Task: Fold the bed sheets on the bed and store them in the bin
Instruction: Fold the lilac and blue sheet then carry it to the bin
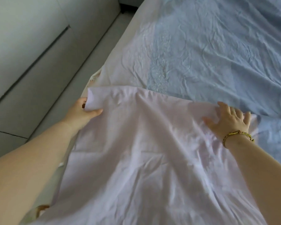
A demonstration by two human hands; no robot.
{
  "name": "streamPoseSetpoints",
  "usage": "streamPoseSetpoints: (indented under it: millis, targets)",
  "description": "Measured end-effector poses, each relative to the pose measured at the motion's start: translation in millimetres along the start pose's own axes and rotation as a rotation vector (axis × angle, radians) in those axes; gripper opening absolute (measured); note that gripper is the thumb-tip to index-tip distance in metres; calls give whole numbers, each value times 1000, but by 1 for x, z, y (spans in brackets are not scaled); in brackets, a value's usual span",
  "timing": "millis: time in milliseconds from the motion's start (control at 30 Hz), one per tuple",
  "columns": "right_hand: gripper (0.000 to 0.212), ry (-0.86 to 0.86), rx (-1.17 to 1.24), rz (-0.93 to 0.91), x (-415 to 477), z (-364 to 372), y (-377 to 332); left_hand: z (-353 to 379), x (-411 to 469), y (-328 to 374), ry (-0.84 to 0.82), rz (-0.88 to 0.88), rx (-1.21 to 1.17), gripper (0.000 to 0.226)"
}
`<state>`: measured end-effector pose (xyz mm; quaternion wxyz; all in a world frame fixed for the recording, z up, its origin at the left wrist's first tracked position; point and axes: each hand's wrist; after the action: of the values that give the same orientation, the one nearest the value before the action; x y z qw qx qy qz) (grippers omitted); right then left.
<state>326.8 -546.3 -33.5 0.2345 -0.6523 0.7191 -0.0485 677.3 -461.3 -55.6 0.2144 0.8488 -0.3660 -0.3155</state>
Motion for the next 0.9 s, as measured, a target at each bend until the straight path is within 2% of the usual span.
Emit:
streamPoseSetpoints:
  millis: [67,100,200,233,300,367,467,567,633,667,733,800,833,900]
  targets:
    - [32,-115,-97,5,18,-4,-8,-2,-4,-5,-28,-8,35,11]
    - [23,-122,-127,-23,22,-8,-7,-2,-7,-2,-25,7,66,9]
    - [19,49,-95,-113,34,-17,-8,-8,-8,-4,97,-2,173,32]
    - [23,94,-91,-106,34,-17,-10,-10,-9,-2,149,3,181,31]
    - [45,76,-121,-85,31,-8,-17,-10,-11,-2,227,-8,169,20]
    - [58,33,-157,-136,20,12,-26,-7,-21,-7,218,-50,160,33]
    - [56,-74,-151,-243,-19,52,-38,-3,-52,-30,103,-110,146,33]
    - [54,-163,-83,-221,-62,82,-44,-7,-87,-58,21,-161,135,39]
    - [56,-211,-103,-206,-80,89,-43,-11,-108,-70,-24,-131,241,29]
    - [56,-237,-122,-203,-87,90,-42,-12,-118,-74,-31,-102,304,26]
    - [56,-271,-143,-225,-98,90,-43,-11,-134,-79,-29,-59,357,37]
    - [57,-285,-136,-254,-107,91,-41,-15,-141,-83,14,-68,307,40]
    - [60,-294,-150,-270,-115,91,-38,-20,-142,-83,54,-90,249,36]
    - [80,-306,-106,-318,-128,92,-34,-31,-134,-84,90,-115,195,24]
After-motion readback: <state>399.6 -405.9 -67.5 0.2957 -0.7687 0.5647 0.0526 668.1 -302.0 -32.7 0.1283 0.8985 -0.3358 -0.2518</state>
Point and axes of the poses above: each hand's wrist, its own x-axis towards the middle knuckle, its own z-axis out of the palm, y = z × x, and after that the axes turned 15 degrees about x, right-handed
